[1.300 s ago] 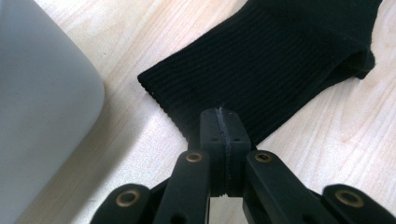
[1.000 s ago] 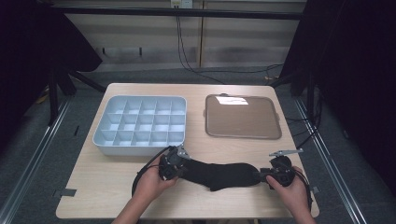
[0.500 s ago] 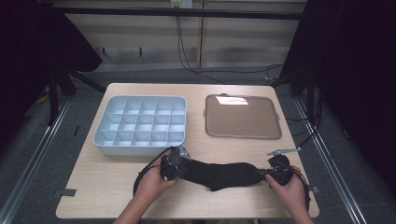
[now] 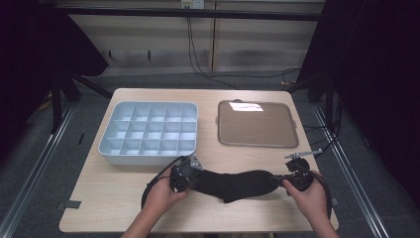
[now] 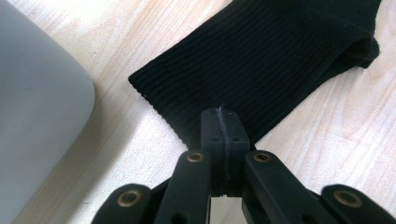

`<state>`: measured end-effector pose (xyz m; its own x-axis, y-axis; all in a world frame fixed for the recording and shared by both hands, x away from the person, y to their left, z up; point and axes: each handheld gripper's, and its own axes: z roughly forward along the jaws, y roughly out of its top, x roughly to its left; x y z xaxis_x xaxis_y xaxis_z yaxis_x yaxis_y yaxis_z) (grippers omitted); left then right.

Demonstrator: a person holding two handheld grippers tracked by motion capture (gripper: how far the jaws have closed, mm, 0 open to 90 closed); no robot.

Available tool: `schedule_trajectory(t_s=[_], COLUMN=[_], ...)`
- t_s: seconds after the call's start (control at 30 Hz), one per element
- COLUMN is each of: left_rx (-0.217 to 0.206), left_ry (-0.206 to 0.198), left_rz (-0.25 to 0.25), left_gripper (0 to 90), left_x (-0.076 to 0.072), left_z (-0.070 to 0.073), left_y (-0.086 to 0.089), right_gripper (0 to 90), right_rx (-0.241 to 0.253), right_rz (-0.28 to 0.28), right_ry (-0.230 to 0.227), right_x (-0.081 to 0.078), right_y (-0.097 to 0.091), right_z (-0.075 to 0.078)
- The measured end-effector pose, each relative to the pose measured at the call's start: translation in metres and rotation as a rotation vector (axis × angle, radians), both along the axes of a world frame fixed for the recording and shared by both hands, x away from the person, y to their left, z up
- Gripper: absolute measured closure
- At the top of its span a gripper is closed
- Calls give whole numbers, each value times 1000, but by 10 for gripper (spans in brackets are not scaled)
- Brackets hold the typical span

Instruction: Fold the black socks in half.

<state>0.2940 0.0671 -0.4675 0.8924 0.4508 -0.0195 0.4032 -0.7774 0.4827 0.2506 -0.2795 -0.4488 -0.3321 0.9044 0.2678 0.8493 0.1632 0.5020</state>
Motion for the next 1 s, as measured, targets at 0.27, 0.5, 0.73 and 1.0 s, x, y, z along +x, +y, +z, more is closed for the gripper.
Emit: schedule_trajectory(t_s=[0.27, 0.5, 0.73, 1.0], left_rx=[4, 5, 0, -11], left_ry=[9, 11, 15, 22], left_rz=[-19, -27, -36, -35], left_gripper=[900, 900, 900, 900], left_x=[-3, -5, -5, -5], left_z=[1, 2, 2, 1], left_y=[-5, -11, -14, -13], right_gripper=[806, 803, 799, 798], right_rx=[-12, -16, 1, 7], right_rz=[-1, 21, 45, 86], right_ry=[-1, -5, -15, -26], right_x=[5, 9, 14, 18], right_y=[9, 24, 40, 62], right_z=[18, 31, 42, 49])
